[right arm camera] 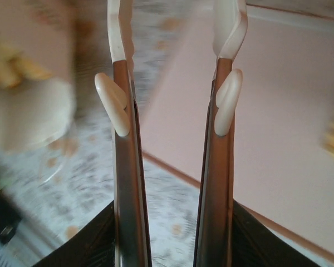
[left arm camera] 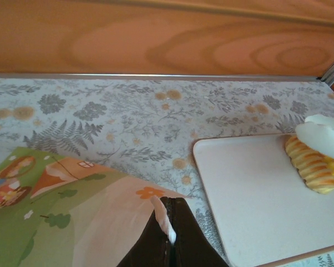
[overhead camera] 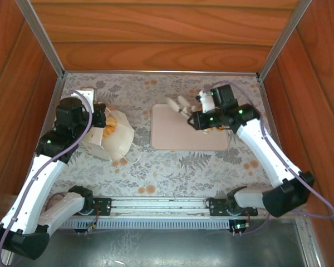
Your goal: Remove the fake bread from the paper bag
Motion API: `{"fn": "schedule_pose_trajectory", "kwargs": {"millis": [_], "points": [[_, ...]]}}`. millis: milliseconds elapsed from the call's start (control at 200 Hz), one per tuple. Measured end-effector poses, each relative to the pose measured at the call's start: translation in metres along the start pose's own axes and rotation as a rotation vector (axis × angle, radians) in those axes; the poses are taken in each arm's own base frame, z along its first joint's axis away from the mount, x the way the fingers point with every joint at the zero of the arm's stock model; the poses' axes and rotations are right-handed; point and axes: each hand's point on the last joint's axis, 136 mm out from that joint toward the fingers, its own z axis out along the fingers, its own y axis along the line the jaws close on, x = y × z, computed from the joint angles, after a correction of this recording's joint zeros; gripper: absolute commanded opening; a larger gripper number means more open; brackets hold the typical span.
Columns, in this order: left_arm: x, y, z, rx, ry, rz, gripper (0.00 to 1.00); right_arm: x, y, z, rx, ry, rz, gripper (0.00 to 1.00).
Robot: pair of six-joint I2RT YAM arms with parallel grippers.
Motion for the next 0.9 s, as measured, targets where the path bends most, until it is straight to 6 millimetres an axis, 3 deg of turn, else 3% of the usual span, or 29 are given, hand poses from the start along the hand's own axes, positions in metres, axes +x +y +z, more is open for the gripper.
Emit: {"fn": "schedule_pose_trajectory", "kwargs": {"millis": [150, 375, 565, 725, 900], "points": [[0.003, 0.005, -0.005, -0.029, 0.006, 0.014, 0.0, 0.022, 0.067, 0.022, -0.229, -0.016, -0.236, 0.43], [0.006, 0.009, -0.003, -0.054, 0.03, 0.014, 0.0, 0.055, 0.117, 0.051, -0.396, 0.048, -0.457, 0.43], [0.001, 0.008, 0.001, -0.054, 0.036, 0.014, 0.0, 0.06, 0.133, 0.084, -0.369, 0.111, -0.579, 0.44], [-0.003, 0.007, 0.002, -0.052, 0.034, 0.014, 0.0, 0.038, 0.134, 0.116, -0.205, 0.102, -0.694, 0.42], [-0.009, 0.002, 0.002, -0.032, 0.028, 0.015, 0.0, 0.007, 0.135, 0.13, -0.072, 0.055, -0.782, 0.45]]}}
